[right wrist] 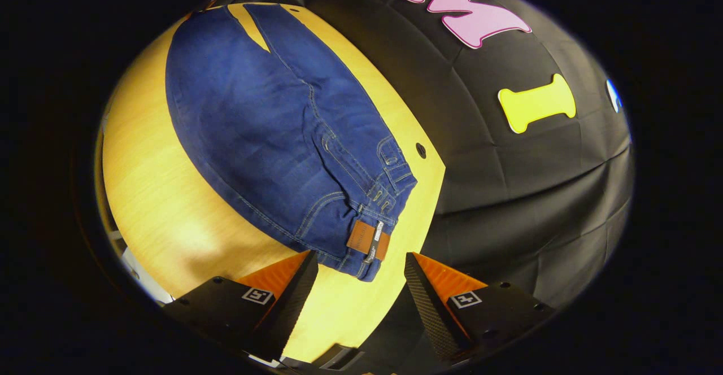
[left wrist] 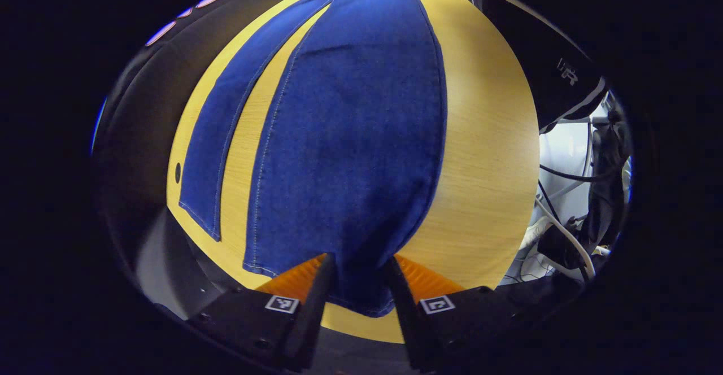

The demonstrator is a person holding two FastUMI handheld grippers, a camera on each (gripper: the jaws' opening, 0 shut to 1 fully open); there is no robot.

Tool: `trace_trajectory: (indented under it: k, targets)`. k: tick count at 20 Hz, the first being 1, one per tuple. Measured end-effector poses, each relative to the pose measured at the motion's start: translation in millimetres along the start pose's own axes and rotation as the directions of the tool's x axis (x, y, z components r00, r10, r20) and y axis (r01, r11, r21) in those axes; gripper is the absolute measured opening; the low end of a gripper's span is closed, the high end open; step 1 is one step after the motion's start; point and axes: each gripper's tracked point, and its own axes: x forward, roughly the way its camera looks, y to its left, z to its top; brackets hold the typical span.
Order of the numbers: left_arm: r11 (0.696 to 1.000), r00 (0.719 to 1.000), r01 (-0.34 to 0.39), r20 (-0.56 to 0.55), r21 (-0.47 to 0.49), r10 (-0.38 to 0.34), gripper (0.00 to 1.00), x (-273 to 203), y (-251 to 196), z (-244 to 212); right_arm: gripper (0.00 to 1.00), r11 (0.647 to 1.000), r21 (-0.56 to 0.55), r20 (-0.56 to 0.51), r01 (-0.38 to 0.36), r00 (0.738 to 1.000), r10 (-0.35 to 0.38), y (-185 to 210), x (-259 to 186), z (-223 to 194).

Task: Grasp the waist and the cuffs of the jeans and fold them to make the two legs overlap; first hold the waist and fold one-third of the jeans toward the cuffs, then hold the cuffs and fold the remaining one-third in the same direction to finish folding.

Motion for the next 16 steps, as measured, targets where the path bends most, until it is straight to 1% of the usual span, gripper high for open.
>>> trace_trajectory:
  k: [1, 2, 4, 5, 6, 7, 8, 9, 10, 12, 13, 15, 16]
  targets:
    - [1.0, 1.0, 0.012, 0.001, 0.008, -0.012, 0.6, -1, -2, -5, 0.97, 1.0, -0.012, -0.001, 0.005, 1.0, -0.005, -3, 3, 0]
    - [1.0, 1.0, 0.025, 0.003, 0.004, -0.025, 0.56, -1, -7, -4, 0.97, 1.0, -0.027, 0.0, 0.003, 1.0, -0.003, -6, 8, 1]
    - [0.999, 0.999, 0.044, 0.008, -0.018, -0.044, 0.26, 0, -14, -2, 0.97, 0.998, -0.067, 0.0, -0.011, 1.0, 0.011, -8, 14, 0]
    - [0.999, 0.999, 0.042, 0.01, -0.03, -0.041, 0.3, -2, -14, -5, 0.97, 0.995, -0.099, 0.007, -0.022, 1.0, 0.023, -7, 18, 1]
    - [0.998, 0.999, 0.04, 0.011, -0.04, -0.04, 0.24, -2, -14, -4, 0.96, 0.99, -0.139, 0.015, -0.039, 0.999, 0.041, -7, 19, 2]
    - [0.998, 0.999, 0.042, 0.008, -0.044, -0.042, 0.13, -2, -14, -2, 0.96, 0.982, -0.182, 0.022, -0.059, 0.998, 0.064, -3, 22, 2]
    - [0.997, 0.999, 0.051, 0.008, -0.052, -0.051, 0.1, -2, -14, -2, 0.96, 0.972, -0.218, 0.025, -0.088, 0.995, 0.096, 1, 23, 0]
    - [0.996, 0.998, 0.068, 0.005, -0.066, -0.068, 0.08, -3, -14, -3, 0.96, 0.958, -0.261, 0.029, -0.119, 0.991, 0.131, 6, 24, -1]
    - [0.992, 0.996, 0.09, 0.0, -0.085, -0.09, 0.07, -2, -14, -3, 0.96, 0.938, -0.32, 0.024, -0.133, 0.989, 0.148, 6, 26, -4]
    - [0.987, 0.992, 0.126, -0.014, -0.1, -0.128, 0.07, -2, -14, -2, 0.96, 0.891, -0.409, -0.014, -0.199, 0.977, 0.212, 14, 28, -19]
    - [0.987, 0.99, 0.135, -0.019, -0.084, -0.137, 0.07, -2, -14, -1, 0.96, 0.861, -0.454, -0.036, -0.23, 0.97, 0.241, 15, 33, -28]
    - [0.988, 0.99, 0.14, -0.025, -0.061, -0.141, 0.07, -3, -13, -1, 0.96, 0.81, -0.53, -0.078, -0.25, 0.966, 0.248, 11, 45, -42]
    - [0.987, 0.989, 0.141, -0.029, -0.072, -0.144, 0.07, -3, -13, -1, 0.96, 0.798, -0.548, -0.091, -0.252, 0.966, 0.242, 9, 51, -43]
